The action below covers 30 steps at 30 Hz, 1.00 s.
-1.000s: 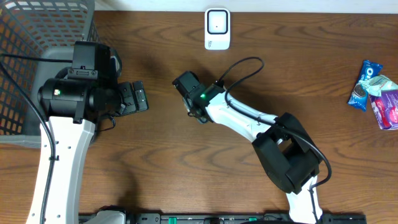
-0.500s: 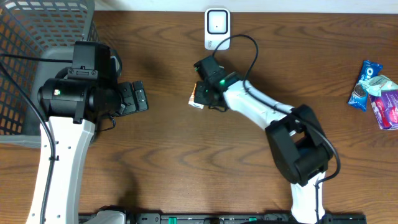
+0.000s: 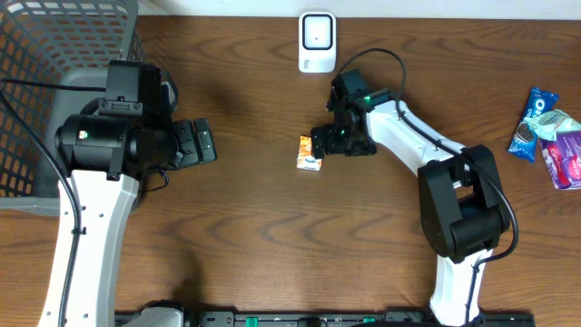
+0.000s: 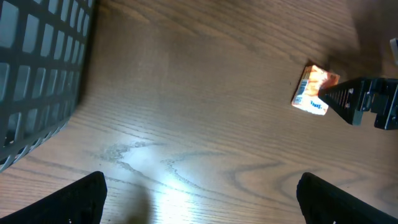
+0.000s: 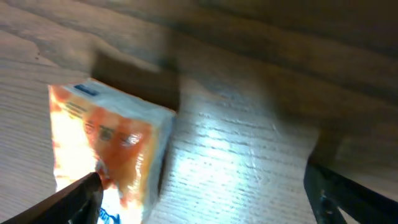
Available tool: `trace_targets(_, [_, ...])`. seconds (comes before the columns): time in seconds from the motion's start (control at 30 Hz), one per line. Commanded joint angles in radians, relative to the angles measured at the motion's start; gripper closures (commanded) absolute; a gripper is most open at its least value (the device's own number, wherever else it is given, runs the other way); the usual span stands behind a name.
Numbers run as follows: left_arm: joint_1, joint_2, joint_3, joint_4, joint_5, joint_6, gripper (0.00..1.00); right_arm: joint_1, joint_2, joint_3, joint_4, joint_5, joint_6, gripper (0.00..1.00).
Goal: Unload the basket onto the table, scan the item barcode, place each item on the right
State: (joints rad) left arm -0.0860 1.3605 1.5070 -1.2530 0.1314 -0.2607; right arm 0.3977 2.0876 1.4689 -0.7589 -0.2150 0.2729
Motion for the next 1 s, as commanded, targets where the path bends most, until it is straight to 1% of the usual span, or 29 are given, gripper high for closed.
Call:
trace_targets(0.0, [0.003, -0.002, 0.02, -0.003, -0.006, 0.013, 0.02, 0.009, -0.021, -0.008, 0.019, -0.045, -0.007, 0.01])
trace_targets(0.07, [0.003, -0.002, 0.02, -0.003, -0.006, 0.013, 0.02, 0.009, -0.021, -0.008, 0.032, -0.119, 0.038, 0.01])
trace_targets(0.1, [0.003, -0.002, 0.02, -0.003, -0.006, 0.013, 0.02, 0.009, -0.021, -0.008, 0.034, -0.154, 0.057, 0.04])
trace_targets(0.13, [0.003, -0.002, 0.02, -0.003, -0.006, 0.013, 0.02, 0.009, -0.021, -0.008, 0.034, -0.18, 0.079, 0.08])
trace_targets(0.17, [0.003, -0.002, 0.02, -0.003, -0.006, 0.013, 0.02, 0.009, -0.021, -0.008, 0.033, -0.19, 0.103, 0.16])
trace_targets(0.23, [0.003, -0.002, 0.02, -0.003, -0.006, 0.013, 0.02, 0.009, -0.021, -0.008, 0.018, -0.191, 0.168, 0.29])
trace_targets(0.3, [0.003, -0.002, 0.02, -0.003, -0.006, 0.013, 0.02, 0.009, -0.021, -0.008, 0.01, -0.191, 0.201, 0.41])
trace_targets(0.37, [0.003, -0.002, 0.02, -0.003, -0.006, 0.013, 0.02, 0.009, -0.021, -0.008, 0.008, -0.185, 0.206, 0.48])
trace_targets(0.5, [0.003, -0.002, 0.02, -0.003, -0.006, 0.013, 0.02, 0.009, -0.021, -0.008, 0.009, -0.13, 0.284, 0.49])
trace_targets(0.6, [0.003, -0.002, 0.02, -0.003, -0.006, 0.013, 0.02, 0.01, -0.021, -0.008, 0.024, -0.127, 0.331, 0.51])
trace_targets(0.77, [0.003, -0.002, 0.02, -0.003, -0.006, 0.013, 0.02, 0.01, -0.02, -0.01, 0.039, -0.126, 0.344, 0.53])
trace_targets(0.83, [0.003, -0.002, 0.02, -0.003, -0.006, 0.013, 0.02, 0.011, -0.02, -0.016, 0.049, -0.126, 0.366, 0.56])
trace_targets(0.93, [0.003, -0.002, 0.02, -0.003, -0.006, 0.013, 0.02, 0.021, -0.02, -0.039, 0.076, -0.127, 0.378, 0.57])
trace_targets(0.97, [0.003, -0.002, 0.02, -0.003, -0.006, 0.013, 0.02, 0.025, -0.02, -0.049, 0.086, -0.127, 0.385, 0.55])
